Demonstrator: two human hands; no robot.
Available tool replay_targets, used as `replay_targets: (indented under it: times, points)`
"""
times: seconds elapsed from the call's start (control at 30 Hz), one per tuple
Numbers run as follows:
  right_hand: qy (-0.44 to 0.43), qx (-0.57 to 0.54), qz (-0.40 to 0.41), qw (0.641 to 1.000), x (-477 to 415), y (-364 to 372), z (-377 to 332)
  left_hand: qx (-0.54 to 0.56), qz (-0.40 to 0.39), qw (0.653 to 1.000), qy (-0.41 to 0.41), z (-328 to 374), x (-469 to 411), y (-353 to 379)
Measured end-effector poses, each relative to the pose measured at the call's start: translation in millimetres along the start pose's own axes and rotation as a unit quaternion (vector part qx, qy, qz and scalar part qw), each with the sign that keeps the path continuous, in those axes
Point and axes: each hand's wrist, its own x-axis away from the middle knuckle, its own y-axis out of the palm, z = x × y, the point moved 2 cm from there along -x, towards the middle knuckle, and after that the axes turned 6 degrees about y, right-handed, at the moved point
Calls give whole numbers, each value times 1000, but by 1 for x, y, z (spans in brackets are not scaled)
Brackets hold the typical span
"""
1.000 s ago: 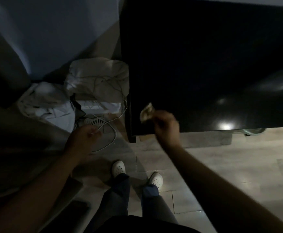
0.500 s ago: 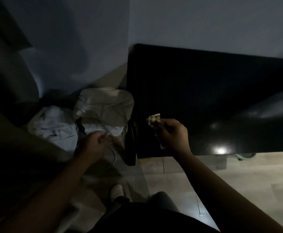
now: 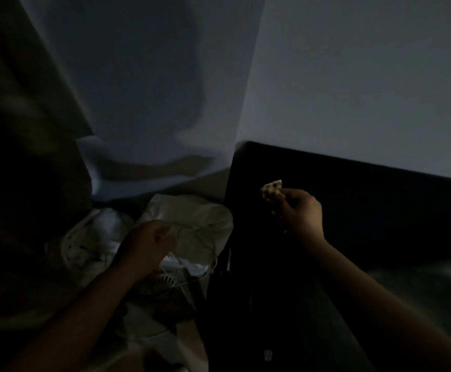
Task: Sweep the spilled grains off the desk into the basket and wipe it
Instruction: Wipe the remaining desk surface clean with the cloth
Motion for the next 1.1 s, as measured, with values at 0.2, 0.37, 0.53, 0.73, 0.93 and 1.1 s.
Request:
replay_targets:
  times: [0.2,0.37,0.53,0.73,0.93,1.1]
  points:
    - [-56,71,31,995,-135,16,4,-19,5,1000,14,34,-75,24]
    - [-110,125,30,986,-210,34,-1,-30,-11,999,27,65,-129,44]
    - [-169,208,20,963,-261,57,-2,-37,9,998,40,78,-164,57]
    - [-137,219,-15,966,-282,90,20,-40,1,998,45,70,-176,60]
    - [-196,168,-18,966,-239,98,47,-64,2,998,16,57,-173,72]
    - [-171,135,-121,968,-188,85,70,-61,-7,998,4,48,-164,71]
